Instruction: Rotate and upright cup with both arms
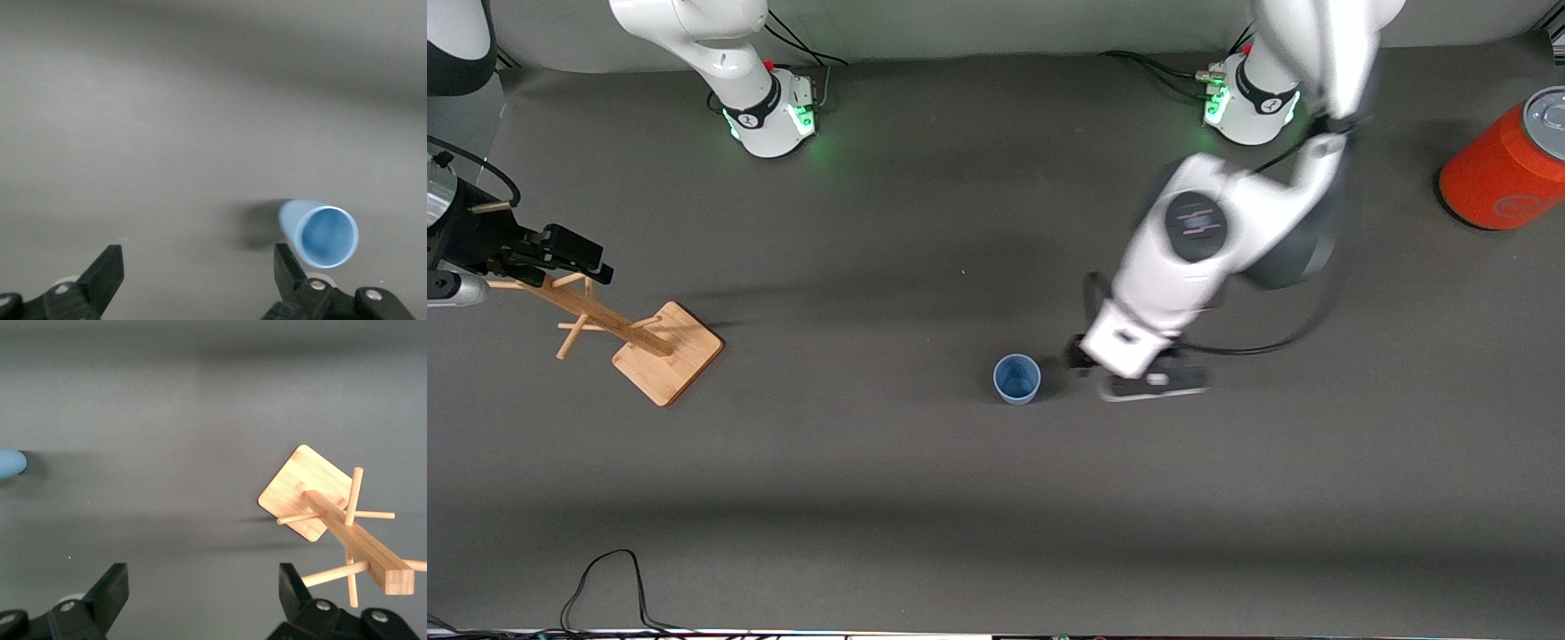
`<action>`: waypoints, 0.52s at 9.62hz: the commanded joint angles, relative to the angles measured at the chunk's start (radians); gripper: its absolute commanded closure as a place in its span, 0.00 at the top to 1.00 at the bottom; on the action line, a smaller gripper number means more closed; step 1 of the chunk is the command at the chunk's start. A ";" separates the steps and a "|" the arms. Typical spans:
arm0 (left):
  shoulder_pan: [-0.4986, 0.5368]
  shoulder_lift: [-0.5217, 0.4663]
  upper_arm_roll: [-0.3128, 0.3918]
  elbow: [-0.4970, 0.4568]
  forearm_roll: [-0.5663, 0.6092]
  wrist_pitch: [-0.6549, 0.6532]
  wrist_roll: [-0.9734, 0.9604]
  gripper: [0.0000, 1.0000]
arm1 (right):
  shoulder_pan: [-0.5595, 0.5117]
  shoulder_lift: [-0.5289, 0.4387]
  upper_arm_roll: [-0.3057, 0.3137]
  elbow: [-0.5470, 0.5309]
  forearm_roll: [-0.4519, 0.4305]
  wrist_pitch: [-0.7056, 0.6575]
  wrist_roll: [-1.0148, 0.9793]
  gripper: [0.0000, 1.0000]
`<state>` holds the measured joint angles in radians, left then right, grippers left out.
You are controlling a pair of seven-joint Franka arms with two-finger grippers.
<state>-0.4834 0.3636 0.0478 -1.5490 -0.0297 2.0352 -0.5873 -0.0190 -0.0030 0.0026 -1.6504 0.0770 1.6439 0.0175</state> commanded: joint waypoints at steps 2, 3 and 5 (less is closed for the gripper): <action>0.139 -0.177 -0.011 -0.051 0.109 -0.189 0.068 1.00 | -0.002 0.009 -0.004 0.024 0.015 -0.007 -0.016 1.00; 0.191 -0.213 -0.011 -0.051 0.110 -0.238 0.113 1.00 | -0.002 0.017 -0.003 0.026 0.012 -0.009 -0.013 1.00; 0.348 -0.270 -0.058 -0.068 0.099 -0.276 0.229 1.00 | 0.001 0.020 -0.001 0.026 -0.029 -0.012 -0.010 1.00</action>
<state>-0.2321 0.1504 0.0373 -1.5655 0.0666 1.7682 -0.4287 -0.0187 0.0050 0.0019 -1.6464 0.0681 1.6438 0.0175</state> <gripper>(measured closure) 0.000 0.000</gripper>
